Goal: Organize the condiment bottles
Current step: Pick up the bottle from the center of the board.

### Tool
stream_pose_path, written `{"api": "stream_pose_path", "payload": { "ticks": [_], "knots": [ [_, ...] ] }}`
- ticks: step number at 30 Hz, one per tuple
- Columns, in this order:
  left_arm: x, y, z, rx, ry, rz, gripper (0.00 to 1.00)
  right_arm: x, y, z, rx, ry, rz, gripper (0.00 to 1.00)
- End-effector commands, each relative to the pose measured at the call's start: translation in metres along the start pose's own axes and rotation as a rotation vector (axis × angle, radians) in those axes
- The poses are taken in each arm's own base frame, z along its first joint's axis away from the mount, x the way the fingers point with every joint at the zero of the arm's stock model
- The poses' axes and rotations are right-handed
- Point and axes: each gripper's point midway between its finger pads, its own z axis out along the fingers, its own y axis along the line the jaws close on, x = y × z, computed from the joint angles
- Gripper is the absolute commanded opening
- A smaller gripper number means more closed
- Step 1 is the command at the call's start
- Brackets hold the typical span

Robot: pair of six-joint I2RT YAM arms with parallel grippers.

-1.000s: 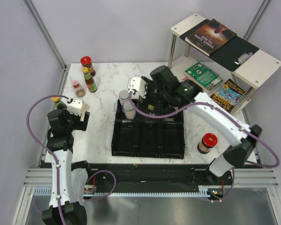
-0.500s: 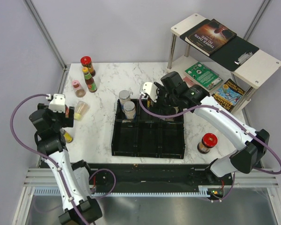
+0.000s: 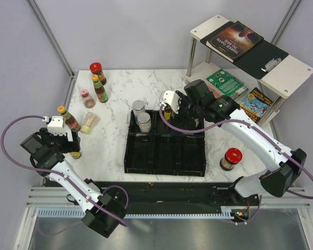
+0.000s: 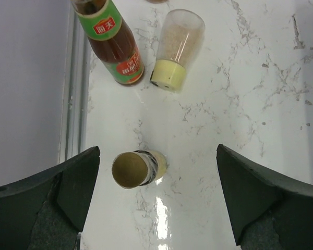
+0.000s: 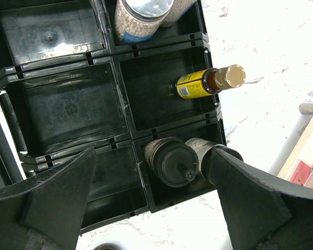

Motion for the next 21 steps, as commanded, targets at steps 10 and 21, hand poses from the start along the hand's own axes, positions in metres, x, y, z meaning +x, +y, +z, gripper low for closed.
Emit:
{"api": "stream_pose_path", "payload": {
  "ticks": [10,21],
  "knots": [
    [0.032,0.009,0.014,-0.010,0.026,0.019,0.99,0.004,0.003,-0.002,-0.009,-0.011,0.023,0.98],
    [0.047,0.010,0.024,0.011,0.052,-0.017,0.75,0.009,0.006,0.001,-0.015,-0.012,0.029,0.98]
  ]
}}
